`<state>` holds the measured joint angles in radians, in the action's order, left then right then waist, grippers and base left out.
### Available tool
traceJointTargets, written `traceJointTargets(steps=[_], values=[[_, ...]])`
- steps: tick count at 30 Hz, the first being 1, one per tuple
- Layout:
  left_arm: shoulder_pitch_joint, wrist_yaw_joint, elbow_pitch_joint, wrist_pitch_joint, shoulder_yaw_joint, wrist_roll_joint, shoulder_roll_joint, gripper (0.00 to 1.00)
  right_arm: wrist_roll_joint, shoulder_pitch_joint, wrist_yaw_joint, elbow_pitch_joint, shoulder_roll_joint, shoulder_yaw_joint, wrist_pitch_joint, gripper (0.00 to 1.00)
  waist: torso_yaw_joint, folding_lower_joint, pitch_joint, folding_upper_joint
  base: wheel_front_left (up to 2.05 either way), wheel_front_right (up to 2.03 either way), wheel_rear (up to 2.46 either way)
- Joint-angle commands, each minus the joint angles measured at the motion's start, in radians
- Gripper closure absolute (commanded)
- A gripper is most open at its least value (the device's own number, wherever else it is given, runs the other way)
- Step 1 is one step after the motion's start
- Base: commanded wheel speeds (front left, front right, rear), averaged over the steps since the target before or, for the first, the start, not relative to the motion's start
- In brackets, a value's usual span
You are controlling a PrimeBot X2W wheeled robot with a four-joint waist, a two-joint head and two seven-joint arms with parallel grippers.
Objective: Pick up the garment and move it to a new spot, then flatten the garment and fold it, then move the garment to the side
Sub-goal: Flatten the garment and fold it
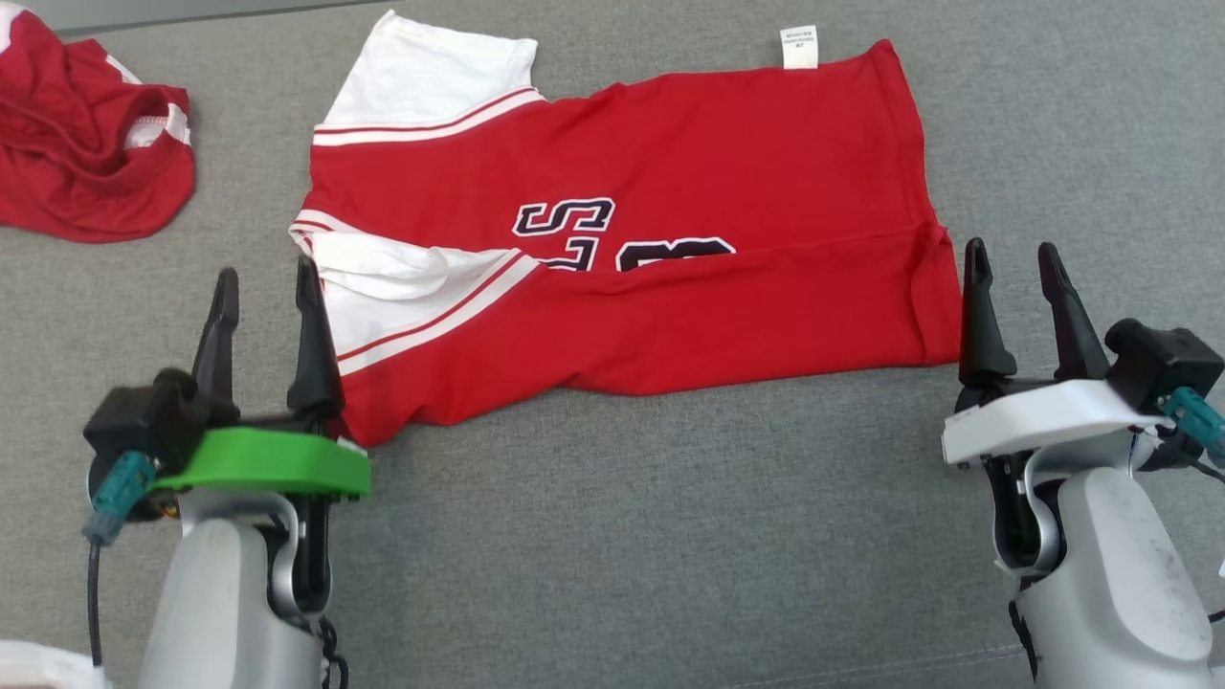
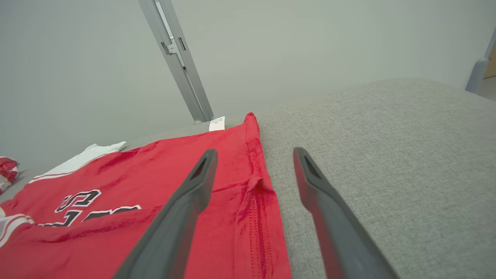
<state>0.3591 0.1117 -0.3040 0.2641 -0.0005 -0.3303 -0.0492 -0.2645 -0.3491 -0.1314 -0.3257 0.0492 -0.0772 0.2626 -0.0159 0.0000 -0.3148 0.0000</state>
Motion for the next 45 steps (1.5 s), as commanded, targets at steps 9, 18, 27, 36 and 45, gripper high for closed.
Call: traceJointTargets(steps=[9, 18, 27, 36, 45], values=[[-0.172, 0.003, -0.072, -0.179, -0.017, -0.095, -0.005, 0.0, 0.071, 0.11, 0.001, -0.004, 0.003, 0.011, 0.003, 0.0, 0.03, 0.0, 0.099, 0.0, 0.0, 0.0, 0.0], [-0.152, -0.045, -0.094, -0.32, -0.029, -0.218, -0.003, 0.0, 0.067, 0.083, 0.001, -0.042, 0.003, 0.041, -0.011, 0.0, 0.011, 0.0, 0.079, 0.0, 0.0, 0.0, 0.0], [-0.123, -0.077, -0.129, -0.323, -0.081, -0.364, -0.002, 0.66, 0.097, 0.046, 0.001, -0.1, 0.002, 0.017, -0.033, 0.0, -0.001, 0.0, 0.047, 0.0, 0.0, 0.0, 0.0], [-0.118, -0.075, -0.074, -0.249, -0.094, -0.351, -0.006, 1.0, 0.129, -0.006, 0.001, -0.218, 0.002, -0.026, -0.108, 0.0, 0.023, 0.0, 0.036, 0.0, 0.0, 0.0, 0.0], [-0.143, -0.079, -0.024, -0.222, -0.106, -0.335, -0.01, 1.0, 0.122, -0.043, 0.001, -0.325, 0.002, 0.007, -0.166, 0.1, 0.049, 0.0, 0.046, 0.0, 0.0, 0.0, 0.0]])
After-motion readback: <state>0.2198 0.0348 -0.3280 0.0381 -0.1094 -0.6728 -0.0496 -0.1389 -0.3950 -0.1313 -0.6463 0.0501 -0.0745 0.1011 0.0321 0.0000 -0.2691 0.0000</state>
